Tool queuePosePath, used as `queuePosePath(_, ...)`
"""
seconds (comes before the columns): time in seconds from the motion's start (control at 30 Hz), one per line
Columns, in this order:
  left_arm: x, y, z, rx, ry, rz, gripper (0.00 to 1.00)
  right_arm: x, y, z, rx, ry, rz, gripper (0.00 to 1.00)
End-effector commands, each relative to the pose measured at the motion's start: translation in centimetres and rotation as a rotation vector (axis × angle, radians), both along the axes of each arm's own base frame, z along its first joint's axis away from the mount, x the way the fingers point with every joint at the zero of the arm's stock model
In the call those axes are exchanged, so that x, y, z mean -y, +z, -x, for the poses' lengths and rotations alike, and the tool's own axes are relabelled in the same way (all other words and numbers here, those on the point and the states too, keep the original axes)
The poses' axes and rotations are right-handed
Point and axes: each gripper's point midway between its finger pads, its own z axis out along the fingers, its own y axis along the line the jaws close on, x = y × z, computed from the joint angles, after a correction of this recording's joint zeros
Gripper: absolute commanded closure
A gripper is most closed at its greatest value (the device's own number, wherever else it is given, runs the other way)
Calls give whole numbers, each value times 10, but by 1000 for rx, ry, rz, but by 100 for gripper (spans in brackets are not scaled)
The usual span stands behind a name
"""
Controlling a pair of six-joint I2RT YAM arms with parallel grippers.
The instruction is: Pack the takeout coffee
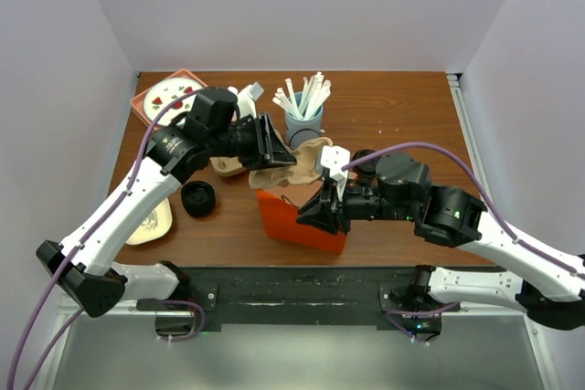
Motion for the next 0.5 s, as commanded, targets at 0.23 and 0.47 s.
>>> queuePosePath(0.23, 33, 35, 22, 24, -59, 94, 71, 11, 2, -12, 54, -90, -14, 82)
queuePosePath(0.47, 43, 51, 25, 53, -78, 128, 72, 16, -1, -12, 56, -100, -11, 85)
